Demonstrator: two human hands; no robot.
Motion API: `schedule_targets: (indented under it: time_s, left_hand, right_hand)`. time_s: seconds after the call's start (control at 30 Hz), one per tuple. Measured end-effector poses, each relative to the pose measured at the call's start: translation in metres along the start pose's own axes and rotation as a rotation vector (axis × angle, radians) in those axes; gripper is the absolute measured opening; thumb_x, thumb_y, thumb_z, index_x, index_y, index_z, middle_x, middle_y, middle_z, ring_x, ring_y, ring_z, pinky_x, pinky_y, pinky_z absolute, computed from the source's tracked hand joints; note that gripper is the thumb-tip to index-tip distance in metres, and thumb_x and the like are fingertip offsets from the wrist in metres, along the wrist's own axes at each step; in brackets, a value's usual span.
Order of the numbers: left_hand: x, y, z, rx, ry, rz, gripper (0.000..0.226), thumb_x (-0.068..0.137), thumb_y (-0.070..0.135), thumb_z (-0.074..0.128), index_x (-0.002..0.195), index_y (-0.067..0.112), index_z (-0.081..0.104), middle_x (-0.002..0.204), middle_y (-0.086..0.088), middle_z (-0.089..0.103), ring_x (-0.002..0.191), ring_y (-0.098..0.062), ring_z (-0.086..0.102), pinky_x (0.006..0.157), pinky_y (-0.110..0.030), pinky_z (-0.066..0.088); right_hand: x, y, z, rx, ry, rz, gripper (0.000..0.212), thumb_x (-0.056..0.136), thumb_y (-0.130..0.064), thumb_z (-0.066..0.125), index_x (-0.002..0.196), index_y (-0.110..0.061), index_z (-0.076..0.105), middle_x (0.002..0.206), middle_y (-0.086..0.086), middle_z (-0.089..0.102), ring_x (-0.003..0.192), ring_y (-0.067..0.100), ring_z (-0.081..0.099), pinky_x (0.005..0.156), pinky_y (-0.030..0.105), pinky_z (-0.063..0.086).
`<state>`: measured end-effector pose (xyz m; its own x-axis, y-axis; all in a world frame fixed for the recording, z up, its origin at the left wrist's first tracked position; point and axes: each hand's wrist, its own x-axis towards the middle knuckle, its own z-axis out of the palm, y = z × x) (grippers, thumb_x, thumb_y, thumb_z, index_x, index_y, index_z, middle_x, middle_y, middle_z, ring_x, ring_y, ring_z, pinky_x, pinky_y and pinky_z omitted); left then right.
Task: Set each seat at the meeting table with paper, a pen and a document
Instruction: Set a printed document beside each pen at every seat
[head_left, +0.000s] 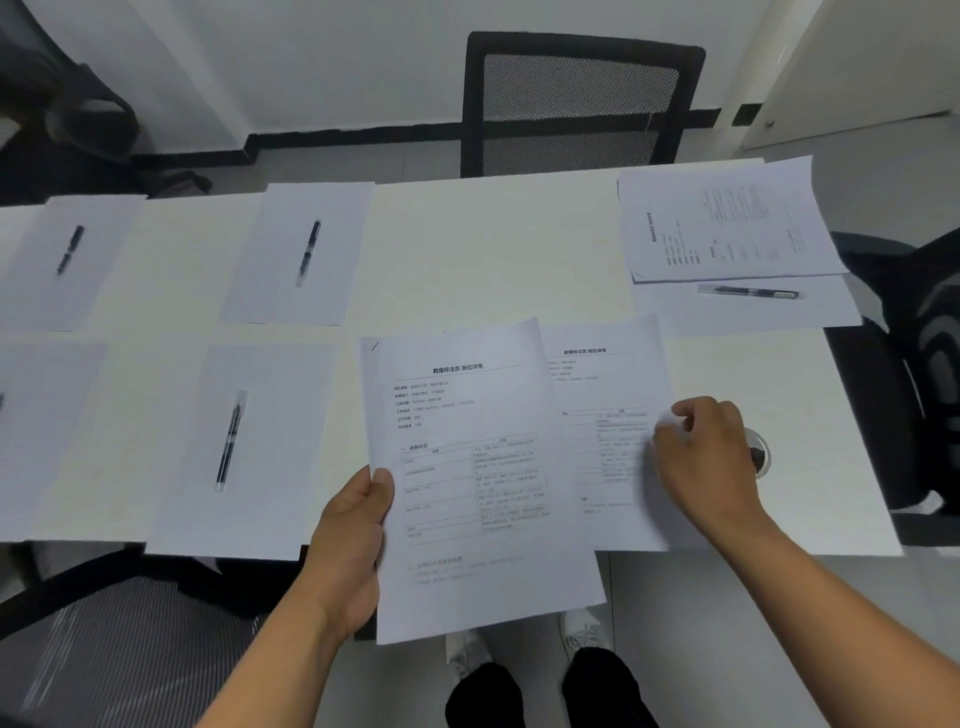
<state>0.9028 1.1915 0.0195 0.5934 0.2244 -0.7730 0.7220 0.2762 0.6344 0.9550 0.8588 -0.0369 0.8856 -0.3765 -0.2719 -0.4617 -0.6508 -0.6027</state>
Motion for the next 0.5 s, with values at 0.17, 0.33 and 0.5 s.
schedule_targets:
  time_s: [0.17, 0.33, 0.5]
  left_hand:
    - [-0.016, 0.006, 0.011, -0.014, -0.006, 0.024, 0.033, 0.116, 0.035, 0.048, 0.13, 0.022, 0.075, 0.124, -0.006, 0.082, 0.109, -0.029, 0.081, 0.091, -0.048, 0.063]
    - [-0.038, 0.016, 0.016, -0.052, 0.003, 0.064, 0.033, 0.115, 0.035, 0.048, 0.13, 0.022, 0.075, 0.125, -0.007, 0.081, 0.111, -0.03, 0.08, 0.094, -0.049, 0.061]
    - [-0.068, 0.024, 0.016, -0.1, 0.019, 0.113, 0.035, 0.116, 0.035, 0.048, 0.132, 0.021, 0.075, 0.128, -0.009, 0.08, 0.116, -0.032, 0.078, 0.1, -0.053, 0.06]
  right_hand:
    - [-0.02, -0.034, -0.009, 0.176, -0.178, -0.133, 0.017, 0.106, -0.027, 0.054, 0.093, -0.019, 0.063, 0.098, -0.008, 0.067, 0.094, 0.016, 0.062, 0.077, 0.032, 0.045]
    - [-0.045, -0.067, -0.02, 0.361, -0.414, -0.094, 0.027, 0.108, -0.042, 0.05, 0.092, -0.024, 0.064, 0.091, -0.012, 0.069, 0.084, 0.011, 0.065, 0.076, 0.032, 0.049]
    - [-0.06, -0.089, -0.028, 0.409, -0.487, -0.108, 0.026, 0.103, -0.041, 0.06, 0.088, -0.021, 0.056, 0.079, -0.013, 0.058, 0.072, 0.008, 0.056, 0.072, 0.033, 0.047]
